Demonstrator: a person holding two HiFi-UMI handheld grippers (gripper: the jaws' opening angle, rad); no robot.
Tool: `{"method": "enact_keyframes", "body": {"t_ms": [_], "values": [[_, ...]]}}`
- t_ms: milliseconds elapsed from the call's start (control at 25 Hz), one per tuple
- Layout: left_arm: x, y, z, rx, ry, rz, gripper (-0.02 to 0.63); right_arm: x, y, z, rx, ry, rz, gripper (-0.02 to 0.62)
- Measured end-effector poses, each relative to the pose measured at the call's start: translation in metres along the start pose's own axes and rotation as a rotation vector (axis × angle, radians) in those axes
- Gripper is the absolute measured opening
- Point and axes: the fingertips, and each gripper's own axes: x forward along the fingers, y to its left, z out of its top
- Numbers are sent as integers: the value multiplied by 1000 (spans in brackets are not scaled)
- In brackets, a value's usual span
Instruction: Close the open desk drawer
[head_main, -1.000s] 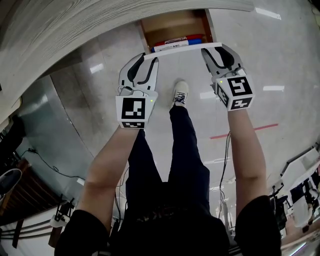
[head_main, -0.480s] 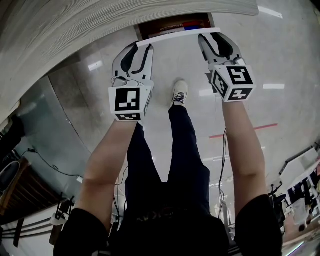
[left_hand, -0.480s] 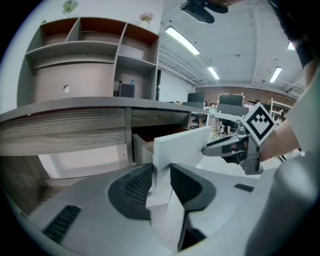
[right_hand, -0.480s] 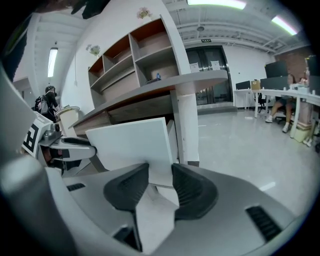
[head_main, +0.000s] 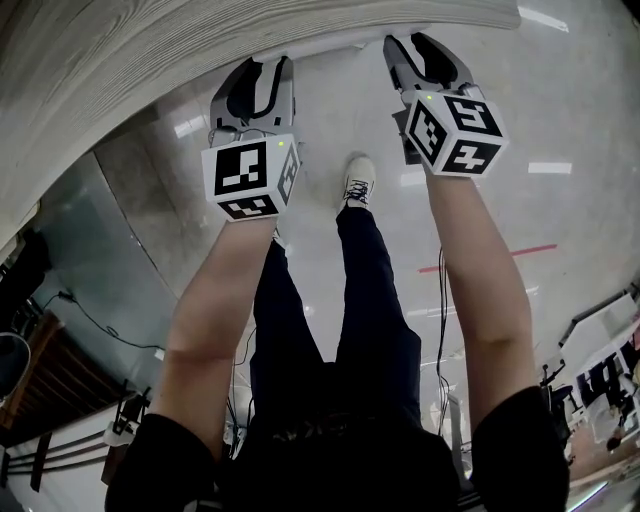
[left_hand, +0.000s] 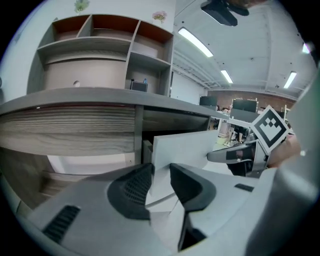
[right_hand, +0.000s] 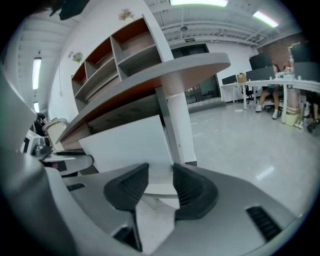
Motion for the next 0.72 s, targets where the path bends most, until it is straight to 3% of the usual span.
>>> {"method": "enact_keyframes", "body": {"t_ms": [320,720], "values": [[17,14,8,-57,-6,53,124,19,-1,11,58,-29,-43,164],[16,14,10,-123,-25,86,124,18,-3,15,50,-37,-46,163]]}}
